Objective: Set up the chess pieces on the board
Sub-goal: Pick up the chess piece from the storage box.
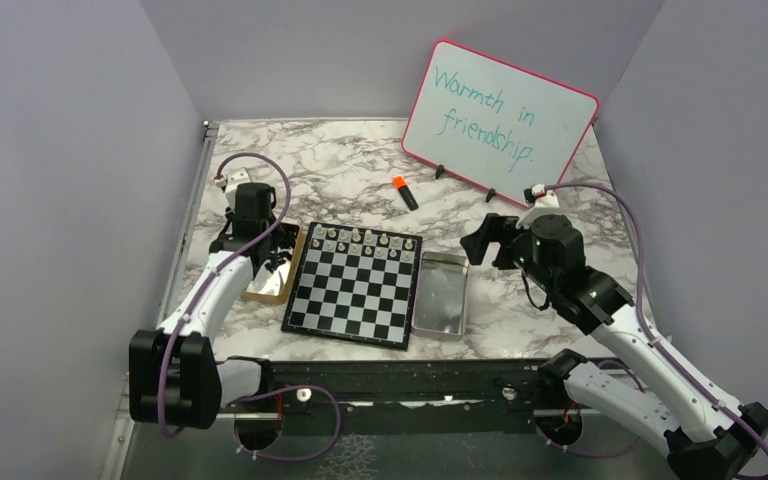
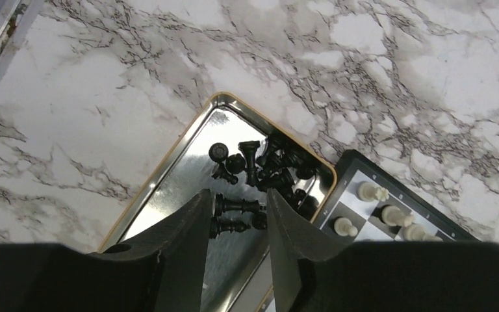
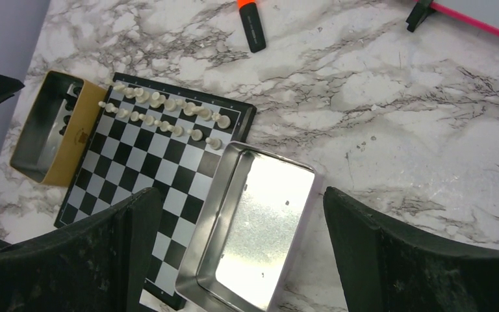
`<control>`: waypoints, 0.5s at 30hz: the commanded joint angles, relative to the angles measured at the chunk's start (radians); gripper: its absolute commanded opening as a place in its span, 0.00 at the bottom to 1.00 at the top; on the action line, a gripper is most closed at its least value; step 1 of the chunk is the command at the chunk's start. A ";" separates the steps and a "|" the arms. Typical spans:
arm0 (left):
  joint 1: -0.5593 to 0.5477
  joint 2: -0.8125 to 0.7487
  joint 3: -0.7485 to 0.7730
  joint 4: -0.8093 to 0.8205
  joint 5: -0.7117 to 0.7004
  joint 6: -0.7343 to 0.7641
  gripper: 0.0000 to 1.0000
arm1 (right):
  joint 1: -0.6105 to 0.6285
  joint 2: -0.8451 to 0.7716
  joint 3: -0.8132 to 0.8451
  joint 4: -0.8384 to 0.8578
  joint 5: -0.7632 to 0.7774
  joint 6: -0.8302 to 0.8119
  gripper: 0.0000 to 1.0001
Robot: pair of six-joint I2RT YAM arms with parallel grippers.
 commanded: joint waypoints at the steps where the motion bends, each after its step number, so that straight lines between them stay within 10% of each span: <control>1: 0.041 0.113 0.124 -0.022 -0.019 0.046 0.38 | -0.004 -0.014 -0.003 0.069 -0.049 0.009 1.00; 15: 0.066 0.324 0.226 -0.069 0.044 0.092 0.22 | -0.004 0.020 0.006 0.100 -0.096 0.020 1.00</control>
